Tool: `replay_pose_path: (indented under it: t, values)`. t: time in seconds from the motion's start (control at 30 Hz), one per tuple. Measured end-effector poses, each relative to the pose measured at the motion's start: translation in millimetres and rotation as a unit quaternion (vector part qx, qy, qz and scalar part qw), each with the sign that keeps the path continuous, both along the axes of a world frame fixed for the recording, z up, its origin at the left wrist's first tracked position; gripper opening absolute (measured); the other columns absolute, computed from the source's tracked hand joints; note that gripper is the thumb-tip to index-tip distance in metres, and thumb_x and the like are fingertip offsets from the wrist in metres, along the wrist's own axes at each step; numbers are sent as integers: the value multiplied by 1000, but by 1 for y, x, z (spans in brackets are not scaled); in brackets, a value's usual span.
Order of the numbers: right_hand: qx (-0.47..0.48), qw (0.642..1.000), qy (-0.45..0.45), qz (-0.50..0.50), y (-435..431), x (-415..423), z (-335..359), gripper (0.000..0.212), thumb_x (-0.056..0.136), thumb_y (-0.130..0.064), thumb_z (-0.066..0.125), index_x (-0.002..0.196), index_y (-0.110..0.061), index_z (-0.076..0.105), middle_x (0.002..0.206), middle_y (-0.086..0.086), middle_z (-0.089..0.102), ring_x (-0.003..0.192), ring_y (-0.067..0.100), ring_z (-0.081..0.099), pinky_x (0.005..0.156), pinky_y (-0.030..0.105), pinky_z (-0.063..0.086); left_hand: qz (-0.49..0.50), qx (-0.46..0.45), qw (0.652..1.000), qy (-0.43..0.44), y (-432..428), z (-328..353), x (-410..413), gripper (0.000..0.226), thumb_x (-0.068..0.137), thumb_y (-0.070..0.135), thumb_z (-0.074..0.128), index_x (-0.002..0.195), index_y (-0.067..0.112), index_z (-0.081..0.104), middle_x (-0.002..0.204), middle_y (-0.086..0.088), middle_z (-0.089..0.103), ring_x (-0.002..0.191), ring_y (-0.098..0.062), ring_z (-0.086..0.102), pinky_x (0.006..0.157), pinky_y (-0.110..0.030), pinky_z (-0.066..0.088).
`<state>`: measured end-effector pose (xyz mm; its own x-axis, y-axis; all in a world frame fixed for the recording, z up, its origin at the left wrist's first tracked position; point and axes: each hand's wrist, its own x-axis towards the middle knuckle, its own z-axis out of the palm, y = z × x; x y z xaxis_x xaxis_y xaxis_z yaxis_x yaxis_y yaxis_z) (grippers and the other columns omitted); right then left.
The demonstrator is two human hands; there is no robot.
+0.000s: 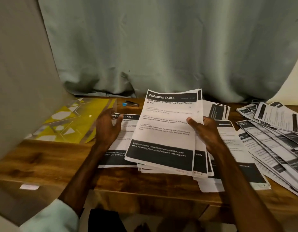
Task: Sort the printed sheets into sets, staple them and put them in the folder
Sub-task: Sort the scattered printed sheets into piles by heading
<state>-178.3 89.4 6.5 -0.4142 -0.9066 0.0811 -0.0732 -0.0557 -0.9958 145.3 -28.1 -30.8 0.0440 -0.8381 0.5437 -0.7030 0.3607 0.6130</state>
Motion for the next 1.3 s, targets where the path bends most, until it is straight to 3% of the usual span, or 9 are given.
replay_pose_path:
  t: [0.07,0.13,0.27,0.43,0.63,0.77,1.0,1.17,1.3]
  values:
    - [1,1000,-5,9,-1,8,-3,19,94,-25,70,113,-26,64,101,-5,73,78,12,74,58,22,57,-112,159,971,139,22,20,-24,45,95,57,62,109,16,74,104,0,77,93,-17,74,85,-40,60]
    - [-1,1000,-6,22,0,14,-5,19,94,-27,70,112,-26,63,100,-3,73,73,9,74,55,19,56,-186,287,905,254,36,30,-39,46,91,56,67,106,13,75,96,-2,79,87,-20,77,81,-39,62]
    - [2,999,-17,36,1,18,-12,11,95,-32,69,103,-33,62,102,2,75,82,17,76,65,29,62,-146,262,905,303,37,23,-41,34,78,34,87,101,12,74,93,-4,80,80,-21,78,77,-40,64]
    - [17,999,-27,29,2,16,-20,26,98,-36,64,121,-25,61,106,7,75,85,23,76,72,38,63,-145,291,890,320,26,11,-27,28,82,25,85,102,7,76,94,-7,80,84,-26,78,86,-49,62]
    - [17,1000,0,10,3,9,-23,24,98,-34,63,118,-21,61,102,8,73,78,20,74,57,25,59,-45,178,957,227,9,4,10,17,85,24,83,92,9,79,88,-6,79,81,-25,77,82,-44,63]
    - [-8,999,27,-15,2,0,-21,23,99,-32,62,120,-20,60,110,8,71,88,22,72,69,32,60,36,107,987,116,-2,-8,32,20,86,26,81,96,9,81,90,-7,78,80,-21,74,81,-43,61]
    - [-23,996,23,-78,5,-15,-1,24,99,-30,62,122,-20,61,98,-8,68,81,7,67,56,16,54,73,105,992,0,6,-19,25,15,92,13,72,104,6,77,103,-15,77,91,-30,72,84,-41,58]
    - [-36,994,-28,-98,11,-32,22,15,98,-28,64,112,-22,63,96,-7,72,84,16,73,71,33,62,83,100,991,-31,8,-13,15,27,92,13,72,118,5,72,116,-16,74,104,-35,69,88,-41,53]
    - [-35,995,-35,-90,12,-34,24,18,98,-28,64,115,-22,62,96,-9,71,80,13,73,57,24,60,90,47,991,-89,7,-13,4,49,83,22,82,125,5,65,121,-18,69,113,-37,62,96,-44,48]
